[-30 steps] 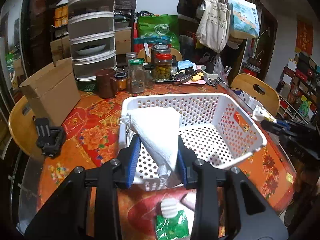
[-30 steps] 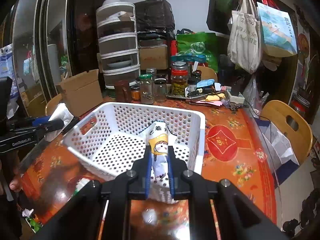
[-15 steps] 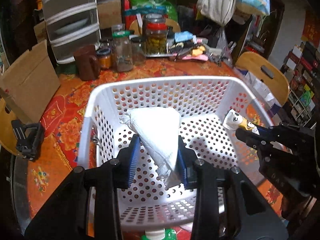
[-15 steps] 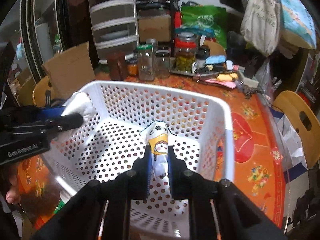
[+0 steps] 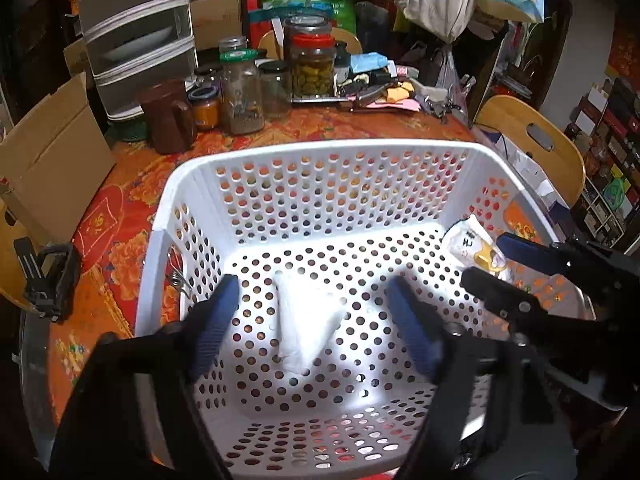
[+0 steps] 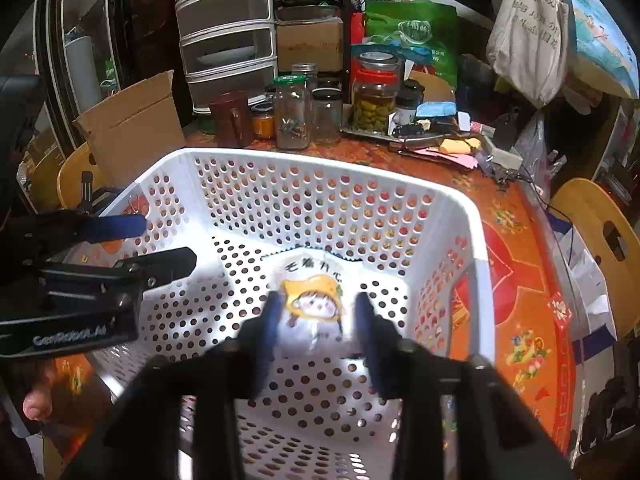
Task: Organize soft objects
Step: 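Carry both items into the white basket and open both tools, then withdraw both tools from the basket toward the remaining items, then grasp the clear plastic bag with the left tool while the right tool grasps the black mesh bundle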
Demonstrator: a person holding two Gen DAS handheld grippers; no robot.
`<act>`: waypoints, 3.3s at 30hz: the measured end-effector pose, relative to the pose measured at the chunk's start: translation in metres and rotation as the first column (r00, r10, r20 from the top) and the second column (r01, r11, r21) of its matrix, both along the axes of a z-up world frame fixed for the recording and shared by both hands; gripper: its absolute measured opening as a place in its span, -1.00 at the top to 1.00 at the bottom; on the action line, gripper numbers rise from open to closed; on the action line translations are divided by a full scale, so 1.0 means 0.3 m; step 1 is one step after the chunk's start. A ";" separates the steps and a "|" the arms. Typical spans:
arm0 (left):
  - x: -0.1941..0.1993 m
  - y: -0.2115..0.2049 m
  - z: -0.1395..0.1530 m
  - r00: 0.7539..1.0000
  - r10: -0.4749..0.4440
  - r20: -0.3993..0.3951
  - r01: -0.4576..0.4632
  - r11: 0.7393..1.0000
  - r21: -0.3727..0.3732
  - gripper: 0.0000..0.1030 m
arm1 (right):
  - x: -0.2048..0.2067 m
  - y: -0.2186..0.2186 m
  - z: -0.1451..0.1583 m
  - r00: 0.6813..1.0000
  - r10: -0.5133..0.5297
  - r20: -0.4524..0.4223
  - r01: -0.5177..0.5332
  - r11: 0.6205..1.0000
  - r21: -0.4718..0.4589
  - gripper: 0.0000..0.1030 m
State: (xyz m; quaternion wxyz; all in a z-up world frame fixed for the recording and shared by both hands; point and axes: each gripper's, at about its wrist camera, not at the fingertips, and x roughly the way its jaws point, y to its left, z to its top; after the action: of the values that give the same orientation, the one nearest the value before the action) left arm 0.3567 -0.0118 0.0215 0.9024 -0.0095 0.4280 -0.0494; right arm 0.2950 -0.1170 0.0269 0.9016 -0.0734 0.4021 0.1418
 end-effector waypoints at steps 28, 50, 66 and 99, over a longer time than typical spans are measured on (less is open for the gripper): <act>-0.298 0.101 0.147 0.986 0.037 0.161 -0.037 0.999 0.000 -0.99 | -0.165 -0.072 0.088 0.993 -0.047 0.111 0.042 0.998 0.045 -0.97; -0.937 0.050 -0.399 0.994 0.034 0.107 -0.026 0.997 -0.078 -0.99 | -0.743 -0.182 -0.244 0.979 -0.173 0.110 0.145 0.963 0.228 -0.97; -0.918 -0.013 -0.444 0.988 0.040 0.150 -0.041 0.999 0.006 -0.15 | -0.742 -0.107 -0.273 0.985 -0.138 0.104 0.113 0.969 0.218 -0.97; -0.945 0.063 -0.399 0.978 0.072 0.198 -0.070 0.997 -0.017 -0.15 | -0.694 0.023 -0.325 0.994 -0.054 0.091 0.038 0.985 0.167 0.09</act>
State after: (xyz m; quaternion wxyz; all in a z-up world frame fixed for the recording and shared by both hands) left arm 0.0733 0.0072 -0.0981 0.9416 -0.0241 0.3352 -0.0200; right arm 0.0866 -0.1100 -0.0705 0.9258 0.0042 0.3470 0.1500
